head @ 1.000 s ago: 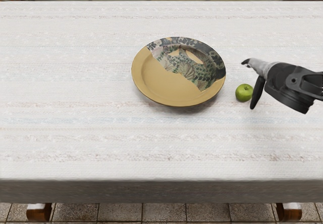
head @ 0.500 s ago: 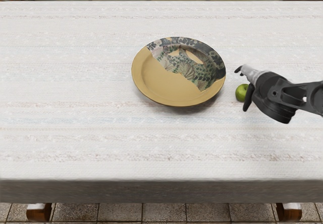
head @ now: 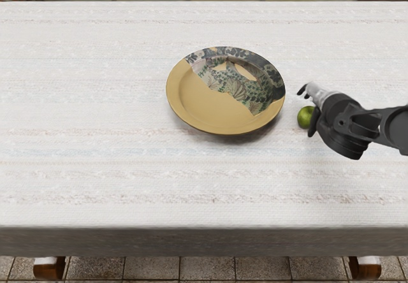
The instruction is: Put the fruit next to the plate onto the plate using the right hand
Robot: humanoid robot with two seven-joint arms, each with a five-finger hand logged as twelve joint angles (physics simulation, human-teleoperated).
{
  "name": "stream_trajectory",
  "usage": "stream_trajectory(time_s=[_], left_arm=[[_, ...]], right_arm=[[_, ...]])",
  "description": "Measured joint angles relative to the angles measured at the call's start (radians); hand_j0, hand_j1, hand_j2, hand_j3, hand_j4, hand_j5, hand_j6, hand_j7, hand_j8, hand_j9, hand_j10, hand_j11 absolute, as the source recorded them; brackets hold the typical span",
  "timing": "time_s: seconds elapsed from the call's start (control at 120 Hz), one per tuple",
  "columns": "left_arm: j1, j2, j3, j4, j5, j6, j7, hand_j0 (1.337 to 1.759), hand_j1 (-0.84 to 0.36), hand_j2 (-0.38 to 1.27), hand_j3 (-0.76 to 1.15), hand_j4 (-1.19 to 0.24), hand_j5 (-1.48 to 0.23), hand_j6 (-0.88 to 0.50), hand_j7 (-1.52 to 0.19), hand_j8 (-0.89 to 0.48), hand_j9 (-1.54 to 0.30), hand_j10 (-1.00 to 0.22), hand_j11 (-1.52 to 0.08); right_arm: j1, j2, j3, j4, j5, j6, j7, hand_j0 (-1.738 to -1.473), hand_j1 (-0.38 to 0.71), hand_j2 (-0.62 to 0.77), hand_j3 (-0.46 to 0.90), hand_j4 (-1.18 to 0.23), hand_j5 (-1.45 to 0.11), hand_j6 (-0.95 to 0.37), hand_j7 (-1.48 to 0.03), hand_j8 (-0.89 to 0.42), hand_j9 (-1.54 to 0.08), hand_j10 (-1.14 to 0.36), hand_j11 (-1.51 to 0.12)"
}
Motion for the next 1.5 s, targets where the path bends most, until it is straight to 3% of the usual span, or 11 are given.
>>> stream_trajectory(time_s=[0.542,0.792,1.05,1.208,1.5], left_arm=[[0.0,0.0,0.0,0.0,0.0,0.0,0.0,1.658,0.35,0.0,0.0,0.0,0.0,0.0,0.0,0.0,0.0,0.0,0.0],[0.0,0.0,0.0,0.0,0.0,0.0,0.0,1.658,0.35,0.0,0.0,0.0,0.0,0.0,0.0,0.0,0.0,0.0,0.0],[0.0,0.0,0.0,0.0,0.0,0.0,0.0,1.658,0.35,0.0,0.0,0.0,0.0,0.0,0.0,0.0,0.0,0.0,0.0],[0.0,0.0,0.0,0.0,0.0,0.0,0.0,1.658,0.35,0.0,0.0,0.0,0.0,0.0,0.0,0.0,0.0,0.0,0.0],[0.0,0.0,-0.001,0.0,0.0,0.0,0.0,1.658,0.35,0.0,0.0,0.0,0.0,0.0,0.0,0.0,0.0,0.0,0.0]], right_arm=[[-0.017,0.039,-0.03,-0.033,0.001,-0.048,0.0,-1.658,0.06,-0.07,0.0,-0.35,-0.45,-0.35,-0.45,-0.35,-0.45,-0.35,-0.45],[-0.022,0.041,-0.025,-0.033,0.001,-0.049,0.0,-1.658,0.2,-0.08,0.0,-0.47,-0.61,-0.47,-0.61,-0.45,-0.61,-0.47,-0.61],[-0.023,0.04,-0.022,-0.033,0.0,-0.047,-0.001,-1.653,0.26,0.11,0.0,-0.62,-0.8,-0.45,-0.8,-0.39,-0.81,-0.57,-0.81],[-0.028,0.041,-0.019,-0.034,-0.003,-0.046,-0.002,-1.649,0.25,0.1,0.0,-0.7,-0.87,-0.45,-0.89,-0.37,-0.9,-0.56,-0.91],[-0.024,0.029,0.002,-0.035,0.011,-0.031,0.001,-1.653,0.26,0.29,0.0,-0.73,-0.99,-0.48,-0.97,-0.38,-1.01,-0.61,-1.04]])
